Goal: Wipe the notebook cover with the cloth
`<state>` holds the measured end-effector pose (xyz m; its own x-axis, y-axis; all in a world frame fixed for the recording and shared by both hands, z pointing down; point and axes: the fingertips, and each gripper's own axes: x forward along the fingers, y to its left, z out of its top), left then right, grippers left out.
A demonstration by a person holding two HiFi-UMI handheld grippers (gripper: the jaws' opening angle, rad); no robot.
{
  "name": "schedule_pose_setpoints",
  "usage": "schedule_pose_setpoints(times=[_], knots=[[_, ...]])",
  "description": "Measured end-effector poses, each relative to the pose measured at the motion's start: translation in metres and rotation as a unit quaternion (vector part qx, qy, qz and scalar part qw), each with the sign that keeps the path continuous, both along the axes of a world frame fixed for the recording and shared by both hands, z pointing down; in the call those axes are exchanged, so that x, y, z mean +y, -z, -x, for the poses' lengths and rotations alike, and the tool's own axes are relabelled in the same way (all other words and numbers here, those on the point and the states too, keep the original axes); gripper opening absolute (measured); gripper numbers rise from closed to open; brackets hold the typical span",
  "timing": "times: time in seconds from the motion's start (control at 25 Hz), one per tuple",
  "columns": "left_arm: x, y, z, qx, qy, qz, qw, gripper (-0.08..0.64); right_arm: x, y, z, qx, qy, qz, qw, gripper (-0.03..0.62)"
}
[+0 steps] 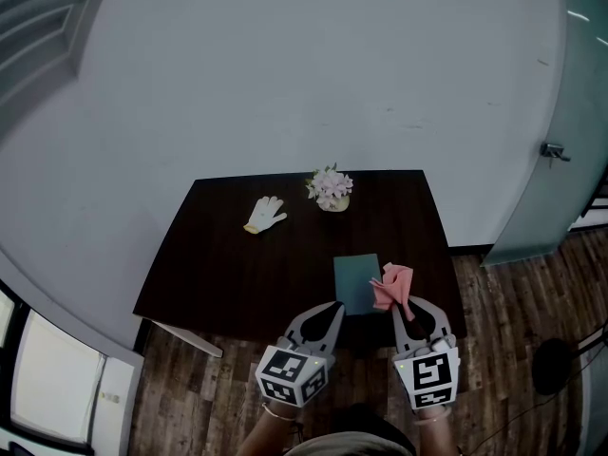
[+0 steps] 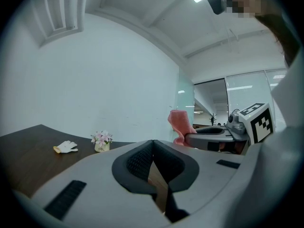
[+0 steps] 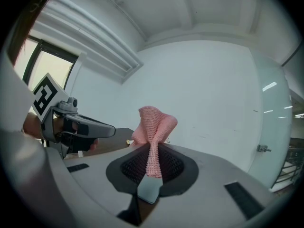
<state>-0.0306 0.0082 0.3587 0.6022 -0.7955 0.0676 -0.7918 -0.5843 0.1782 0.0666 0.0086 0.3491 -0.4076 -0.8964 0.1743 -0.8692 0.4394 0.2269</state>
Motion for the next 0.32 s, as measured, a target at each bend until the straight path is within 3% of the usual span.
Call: schedule_pose_setpoints(times=[0.32], knots=[[-0.0008, -0.0023, -0.0047, -0.008, -0.002, 0.0, 1.0, 0.019, -0.0018, -0.0006, -0.0033, 0.003, -0.008, 0.002, 1.0, 0.048]])
